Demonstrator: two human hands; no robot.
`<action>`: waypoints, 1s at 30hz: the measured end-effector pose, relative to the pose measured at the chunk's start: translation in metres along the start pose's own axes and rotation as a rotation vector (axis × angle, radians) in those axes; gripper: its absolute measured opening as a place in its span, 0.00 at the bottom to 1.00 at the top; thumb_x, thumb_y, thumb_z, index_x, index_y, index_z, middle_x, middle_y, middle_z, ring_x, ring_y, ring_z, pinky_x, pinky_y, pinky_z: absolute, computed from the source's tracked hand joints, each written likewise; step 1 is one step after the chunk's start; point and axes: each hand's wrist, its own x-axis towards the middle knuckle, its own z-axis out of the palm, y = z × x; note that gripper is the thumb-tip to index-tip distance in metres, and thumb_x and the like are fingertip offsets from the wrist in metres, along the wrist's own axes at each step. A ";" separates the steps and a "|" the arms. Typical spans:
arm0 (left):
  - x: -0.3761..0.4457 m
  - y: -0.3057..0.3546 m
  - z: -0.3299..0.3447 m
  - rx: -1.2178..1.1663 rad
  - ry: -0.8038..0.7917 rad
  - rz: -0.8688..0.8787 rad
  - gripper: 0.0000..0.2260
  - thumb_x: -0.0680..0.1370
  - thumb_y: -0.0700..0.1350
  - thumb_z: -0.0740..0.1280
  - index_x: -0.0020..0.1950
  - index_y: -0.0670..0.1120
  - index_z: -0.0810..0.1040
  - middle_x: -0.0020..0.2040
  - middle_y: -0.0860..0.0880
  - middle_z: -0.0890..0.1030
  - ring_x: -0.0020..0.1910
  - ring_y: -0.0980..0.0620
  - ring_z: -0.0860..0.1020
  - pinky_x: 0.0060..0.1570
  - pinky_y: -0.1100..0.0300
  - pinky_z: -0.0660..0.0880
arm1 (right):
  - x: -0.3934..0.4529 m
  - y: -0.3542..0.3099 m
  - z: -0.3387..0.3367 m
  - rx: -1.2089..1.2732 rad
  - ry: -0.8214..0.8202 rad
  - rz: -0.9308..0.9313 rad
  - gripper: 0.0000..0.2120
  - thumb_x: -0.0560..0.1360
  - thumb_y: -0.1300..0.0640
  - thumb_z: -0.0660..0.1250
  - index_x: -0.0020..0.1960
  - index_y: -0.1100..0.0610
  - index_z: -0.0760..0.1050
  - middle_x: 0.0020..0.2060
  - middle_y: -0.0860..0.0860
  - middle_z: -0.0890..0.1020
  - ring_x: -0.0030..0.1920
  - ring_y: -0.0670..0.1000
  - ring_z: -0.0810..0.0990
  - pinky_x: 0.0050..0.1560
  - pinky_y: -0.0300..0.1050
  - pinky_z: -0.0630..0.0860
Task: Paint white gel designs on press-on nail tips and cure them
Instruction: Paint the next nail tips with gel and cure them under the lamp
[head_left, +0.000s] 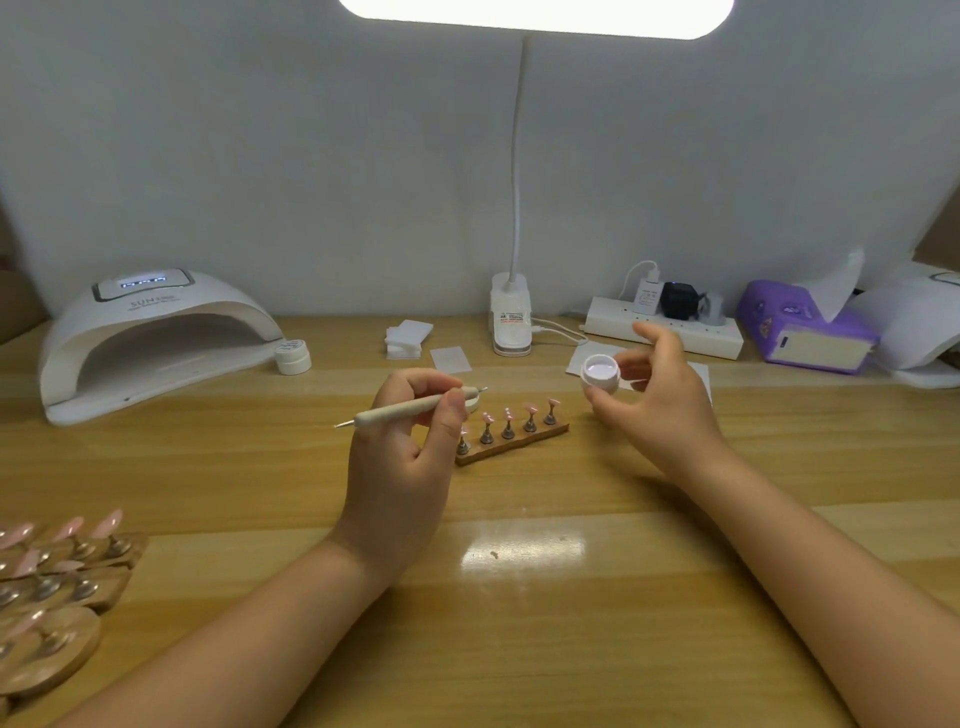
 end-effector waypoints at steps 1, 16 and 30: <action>0.000 0.001 0.000 -0.012 -0.011 -0.013 0.02 0.77 0.47 0.63 0.48 0.54 0.75 0.41 0.54 0.81 0.40 0.57 0.80 0.37 0.69 0.75 | -0.001 -0.009 0.000 0.030 0.005 -0.043 0.37 0.70 0.55 0.76 0.72 0.53 0.60 0.51 0.46 0.77 0.53 0.47 0.76 0.54 0.41 0.74; 0.001 0.012 0.002 0.096 -0.090 0.062 0.03 0.77 0.44 0.64 0.44 0.52 0.74 0.40 0.56 0.80 0.38 0.59 0.78 0.37 0.72 0.70 | -0.026 -0.061 0.019 -0.039 -0.139 -0.420 0.37 0.67 0.58 0.78 0.70 0.55 0.64 0.49 0.49 0.77 0.46 0.45 0.76 0.49 0.27 0.73; 0.001 0.008 0.002 0.144 -0.098 0.062 0.02 0.77 0.46 0.64 0.45 0.52 0.74 0.36 0.56 0.78 0.38 0.57 0.78 0.36 0.72 0.70 | -0.027 -0.064 0.020 -0.056 -0.128 -0.466 0.35 0.67 0.60 0.78 0.69 0.58 0.66 0.50 0.52 0.78 0.46 0.44 0.75 0.49 0.22 0.70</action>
